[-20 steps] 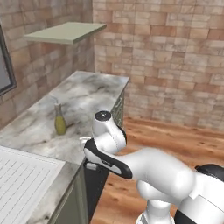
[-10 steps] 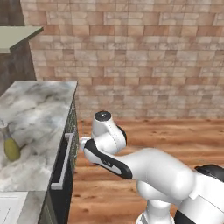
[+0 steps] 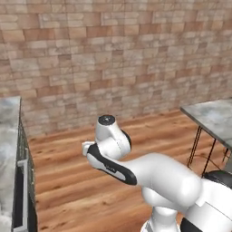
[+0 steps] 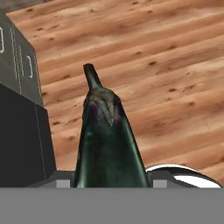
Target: Turn on the sink faucet. Then move the eggplant from the counter to the sink. Turn off the sink. Move the vegetable from the sink to the pot next to the stove. Finally move the pot to the front right burner.
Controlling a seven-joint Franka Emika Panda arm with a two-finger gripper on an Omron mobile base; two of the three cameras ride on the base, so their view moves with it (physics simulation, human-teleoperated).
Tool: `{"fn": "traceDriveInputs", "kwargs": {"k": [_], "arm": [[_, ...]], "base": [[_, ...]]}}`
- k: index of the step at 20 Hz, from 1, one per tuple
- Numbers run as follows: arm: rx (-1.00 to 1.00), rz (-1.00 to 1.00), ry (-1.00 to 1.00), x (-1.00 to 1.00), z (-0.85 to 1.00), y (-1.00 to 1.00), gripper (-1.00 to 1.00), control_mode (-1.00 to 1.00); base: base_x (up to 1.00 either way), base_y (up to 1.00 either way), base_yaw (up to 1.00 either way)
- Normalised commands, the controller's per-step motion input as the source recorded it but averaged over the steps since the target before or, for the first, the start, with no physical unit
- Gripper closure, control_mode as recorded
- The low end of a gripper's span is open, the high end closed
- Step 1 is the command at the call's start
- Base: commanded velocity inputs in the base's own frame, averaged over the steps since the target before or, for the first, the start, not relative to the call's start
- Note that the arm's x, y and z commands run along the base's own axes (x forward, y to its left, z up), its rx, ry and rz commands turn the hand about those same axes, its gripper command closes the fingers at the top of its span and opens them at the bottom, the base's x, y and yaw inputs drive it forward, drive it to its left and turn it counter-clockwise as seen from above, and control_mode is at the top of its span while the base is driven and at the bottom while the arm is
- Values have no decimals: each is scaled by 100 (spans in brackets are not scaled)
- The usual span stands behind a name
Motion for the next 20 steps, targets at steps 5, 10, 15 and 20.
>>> {"fn": "traceDriveInputs", "kwargs": {"k": [5,10,15,20], "arm": [[0,0,0,0,0,0,100,100],[0,0,0,0,0,0,100,100],[0,0,0,0,0,0,100,100],[0,0,0,0,0,0,100,100]], "base": [[-40,-29,-53],[-65,-20,-49],[-72,-19,-47],[-73,-22,-47]]}}
